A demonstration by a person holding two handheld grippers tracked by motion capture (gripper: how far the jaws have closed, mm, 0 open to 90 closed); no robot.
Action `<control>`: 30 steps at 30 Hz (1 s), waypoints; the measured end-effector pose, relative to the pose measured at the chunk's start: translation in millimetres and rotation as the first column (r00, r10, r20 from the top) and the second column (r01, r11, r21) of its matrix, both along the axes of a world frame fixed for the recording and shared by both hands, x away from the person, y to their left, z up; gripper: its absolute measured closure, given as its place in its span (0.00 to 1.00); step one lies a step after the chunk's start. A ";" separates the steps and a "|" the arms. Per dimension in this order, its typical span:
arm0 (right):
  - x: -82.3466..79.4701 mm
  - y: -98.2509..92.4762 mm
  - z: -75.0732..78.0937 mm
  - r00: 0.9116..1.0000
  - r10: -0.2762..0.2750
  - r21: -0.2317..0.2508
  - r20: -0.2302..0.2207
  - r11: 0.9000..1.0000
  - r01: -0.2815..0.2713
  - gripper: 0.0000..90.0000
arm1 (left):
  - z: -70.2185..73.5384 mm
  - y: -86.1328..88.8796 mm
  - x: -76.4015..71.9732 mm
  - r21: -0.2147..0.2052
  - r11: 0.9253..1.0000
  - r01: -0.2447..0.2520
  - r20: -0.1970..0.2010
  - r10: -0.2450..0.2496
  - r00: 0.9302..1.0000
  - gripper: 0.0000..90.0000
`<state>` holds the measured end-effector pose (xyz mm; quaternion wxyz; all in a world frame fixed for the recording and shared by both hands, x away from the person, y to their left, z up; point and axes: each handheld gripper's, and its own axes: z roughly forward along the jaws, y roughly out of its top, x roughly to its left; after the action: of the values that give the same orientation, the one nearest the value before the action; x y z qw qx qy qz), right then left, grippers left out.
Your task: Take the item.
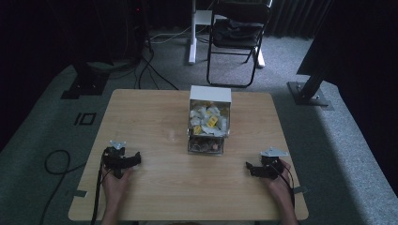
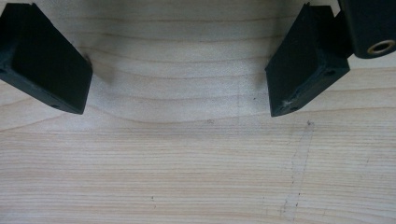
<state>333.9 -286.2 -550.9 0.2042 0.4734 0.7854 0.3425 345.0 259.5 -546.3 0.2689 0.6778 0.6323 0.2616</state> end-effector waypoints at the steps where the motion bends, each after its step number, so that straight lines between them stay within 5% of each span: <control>1: 0.0 0.0 0.0 1.000 0.000 0.000 0.000 1.000 0.000 0.19 | 0.0 0.0 0.0 0.000 1.000 0.000 0.000 0.000 1.000 0.09; 19: 0.1 0.2 -0.1 1.000 0.006 0.001 0.000 1.000 -0.006 0.19 | -0.1 1.0 1.1 -0.001 1.000 0.004 0.004 -0.004 1.000 0.09; 28: 0.1 0.2 -0.1 1.000 0.006 0.001 0.000 1.000 -0.006 0.19 | 5.2 0.1 -5.5 0.000 1.000 0.027 -0.011 -0.027 1.000 0.29; 30: 0.1 0.2 -0.1 1.000 0.006 0.001 0.000 1.000 -0.006 0.19 | 8.0 -1.3 -7.9 -0.026 0.998 0.057 -0.023 -0.057 0.998 0.34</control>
<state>334.0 -286.0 -551.0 0.2030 0.4712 0.7867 0.3434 337.0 258.2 -538.3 0.2774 0.6951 0.6192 0.2377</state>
